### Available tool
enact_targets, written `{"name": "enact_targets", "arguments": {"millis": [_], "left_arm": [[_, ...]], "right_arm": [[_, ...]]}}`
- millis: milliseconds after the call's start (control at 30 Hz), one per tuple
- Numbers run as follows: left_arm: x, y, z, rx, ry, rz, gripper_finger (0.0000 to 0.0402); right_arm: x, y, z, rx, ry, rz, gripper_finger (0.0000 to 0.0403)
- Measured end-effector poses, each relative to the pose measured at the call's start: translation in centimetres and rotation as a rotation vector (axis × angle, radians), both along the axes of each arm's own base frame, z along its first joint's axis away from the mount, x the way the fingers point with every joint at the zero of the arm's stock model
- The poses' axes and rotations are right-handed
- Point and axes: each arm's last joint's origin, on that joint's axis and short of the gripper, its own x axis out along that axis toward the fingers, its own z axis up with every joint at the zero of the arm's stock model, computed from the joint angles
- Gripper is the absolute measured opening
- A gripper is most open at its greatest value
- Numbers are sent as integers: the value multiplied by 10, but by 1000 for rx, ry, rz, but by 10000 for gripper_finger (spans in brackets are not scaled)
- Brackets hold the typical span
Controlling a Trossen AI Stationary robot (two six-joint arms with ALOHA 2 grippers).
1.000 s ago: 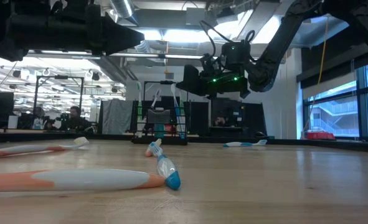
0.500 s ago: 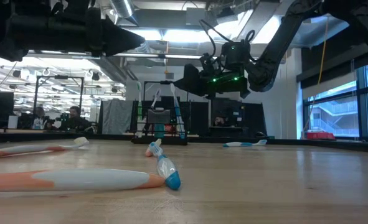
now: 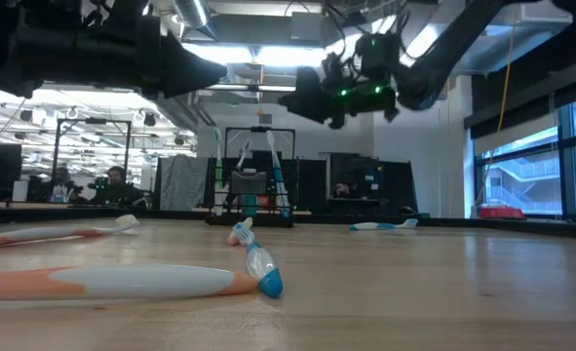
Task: Pick & Place toothbrushing station
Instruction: Put the top left orange toothbrush into the black wire organizer
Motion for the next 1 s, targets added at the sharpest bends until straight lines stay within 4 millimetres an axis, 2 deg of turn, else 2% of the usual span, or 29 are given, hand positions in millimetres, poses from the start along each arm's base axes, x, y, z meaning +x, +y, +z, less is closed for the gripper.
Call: {"name": "enact_targets", "arguments": {"millis": [267, 433, 700, 1000], "left_arm": [[-1, 2, -2, -27, 11, 66, 236], [0, 2, -1, -78, -16, 76, 214], [13, -4, 6, -79, 5, -8, 169], [22, -16, 12, -118, 37, -59, 147]], "right_arm": [[-27, 14, 39, 10, 220, 14, 192], [-44, 30, 57, -18, 342, 64, 192], [-68, 56, 67, -2, 537, 130, 191], [-90, 69, 82, -21, 601, 156, 191]]}}
